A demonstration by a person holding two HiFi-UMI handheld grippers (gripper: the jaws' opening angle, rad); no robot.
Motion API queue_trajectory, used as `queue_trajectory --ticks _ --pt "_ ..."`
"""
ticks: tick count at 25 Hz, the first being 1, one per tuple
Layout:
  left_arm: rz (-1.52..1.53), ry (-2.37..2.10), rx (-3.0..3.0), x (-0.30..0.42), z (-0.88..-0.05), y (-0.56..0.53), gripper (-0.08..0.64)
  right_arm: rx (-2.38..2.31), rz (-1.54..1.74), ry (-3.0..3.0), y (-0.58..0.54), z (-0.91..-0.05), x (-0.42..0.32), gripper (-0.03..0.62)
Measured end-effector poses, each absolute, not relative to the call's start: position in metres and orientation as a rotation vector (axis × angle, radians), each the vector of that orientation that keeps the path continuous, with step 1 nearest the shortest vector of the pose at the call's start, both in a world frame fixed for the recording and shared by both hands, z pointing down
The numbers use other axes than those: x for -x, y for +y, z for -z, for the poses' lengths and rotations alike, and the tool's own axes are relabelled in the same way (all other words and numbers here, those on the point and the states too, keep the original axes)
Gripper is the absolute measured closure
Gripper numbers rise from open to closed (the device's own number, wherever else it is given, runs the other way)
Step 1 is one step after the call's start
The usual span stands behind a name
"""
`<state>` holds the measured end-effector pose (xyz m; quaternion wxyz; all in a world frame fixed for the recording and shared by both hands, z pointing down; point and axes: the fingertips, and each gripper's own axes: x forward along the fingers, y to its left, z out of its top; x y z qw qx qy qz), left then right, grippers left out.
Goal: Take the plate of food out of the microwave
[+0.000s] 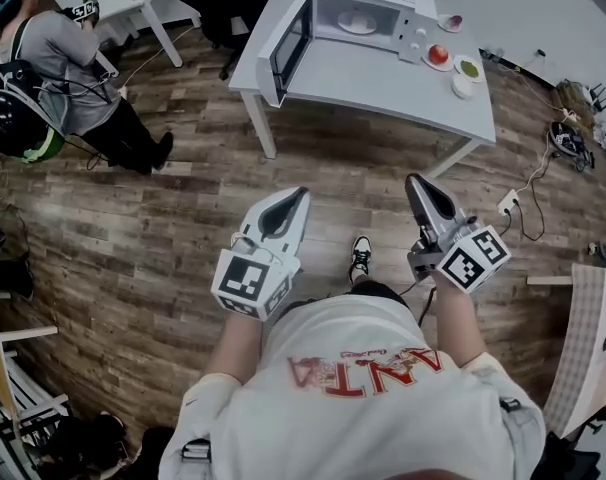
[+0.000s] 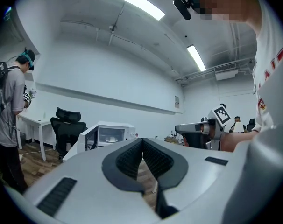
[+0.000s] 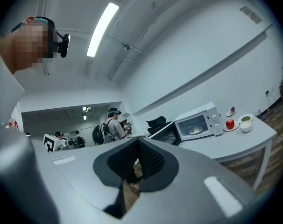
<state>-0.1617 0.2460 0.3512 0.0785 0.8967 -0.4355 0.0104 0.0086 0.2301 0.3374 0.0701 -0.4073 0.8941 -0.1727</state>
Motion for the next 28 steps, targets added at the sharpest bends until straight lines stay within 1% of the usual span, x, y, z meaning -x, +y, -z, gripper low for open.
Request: queue_trajectory --ticks 9,15,21,28 --pt "-0.078 -1.401 -2.681 0.119 -0.336 0.149 0.551 1.182 0.540 2.660 0.128 -0.332 -0.068 0.589" --pt "-0.123 -1.417 -2.679 0.069 -0.332 0.090 0.551 1.158 0.578 2.651 0.066 -0.334 -0.115 0.589" --pt "-0.158 -1.420 -2.653 0.024 -0.340 0.045 0.551 1.166 0.648 2.618 0.014 -0.355 -0.164 0.589" --pt "-0.207 -1.400 -2.604 0.001 -0.352 0.013 0.551 1.163 0.730 2.582 -0.017 -0.379 -0.185 0.589"
